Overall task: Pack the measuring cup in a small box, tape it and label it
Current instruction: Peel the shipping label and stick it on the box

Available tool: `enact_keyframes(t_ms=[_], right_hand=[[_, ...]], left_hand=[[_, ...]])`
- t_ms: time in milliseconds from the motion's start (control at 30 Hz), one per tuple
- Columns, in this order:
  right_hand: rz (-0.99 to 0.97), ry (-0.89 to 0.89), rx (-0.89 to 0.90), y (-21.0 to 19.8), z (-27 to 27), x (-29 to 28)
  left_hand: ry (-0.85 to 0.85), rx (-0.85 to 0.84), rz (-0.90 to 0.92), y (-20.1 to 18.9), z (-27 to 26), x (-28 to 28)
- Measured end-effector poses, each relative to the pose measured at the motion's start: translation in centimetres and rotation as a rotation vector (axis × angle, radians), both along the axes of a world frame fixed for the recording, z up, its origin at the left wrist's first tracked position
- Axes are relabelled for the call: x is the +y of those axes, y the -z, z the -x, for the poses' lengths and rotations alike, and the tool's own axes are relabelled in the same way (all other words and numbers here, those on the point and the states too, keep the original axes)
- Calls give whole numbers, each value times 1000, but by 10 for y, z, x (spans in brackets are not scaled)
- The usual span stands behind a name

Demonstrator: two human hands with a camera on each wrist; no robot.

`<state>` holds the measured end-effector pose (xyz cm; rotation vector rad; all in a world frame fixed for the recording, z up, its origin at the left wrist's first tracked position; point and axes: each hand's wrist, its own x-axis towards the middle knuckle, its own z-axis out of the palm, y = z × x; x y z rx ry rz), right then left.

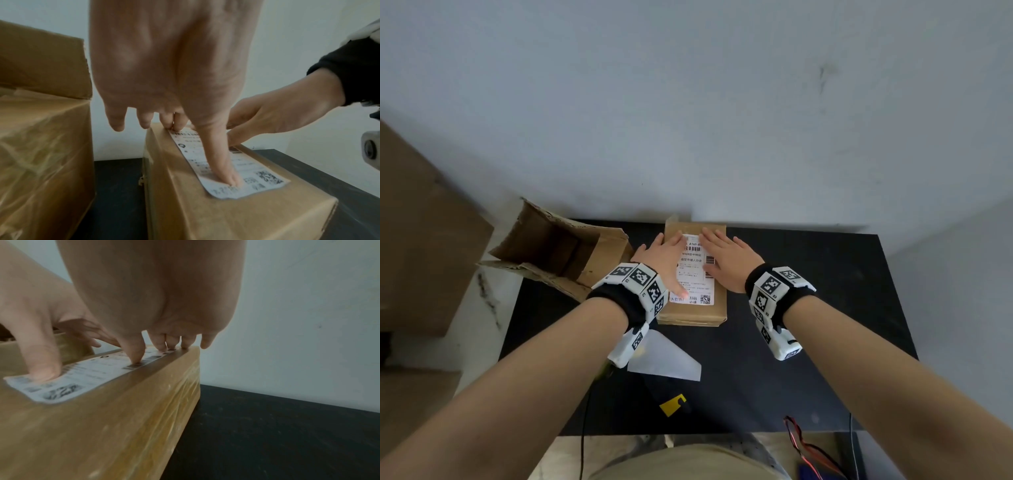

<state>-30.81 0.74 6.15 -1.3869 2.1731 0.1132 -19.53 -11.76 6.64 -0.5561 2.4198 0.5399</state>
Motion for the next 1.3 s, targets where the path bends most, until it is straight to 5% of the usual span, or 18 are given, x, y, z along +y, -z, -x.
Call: enact_keyframes(t_ms=[933,1300], right_hand=[[104,152,-320,5,19,-4],[82,134,-210,0,10,3]], left_hand=[[-41,64,20,7,25,-9],[-152,141,-4,7,-5,0]])
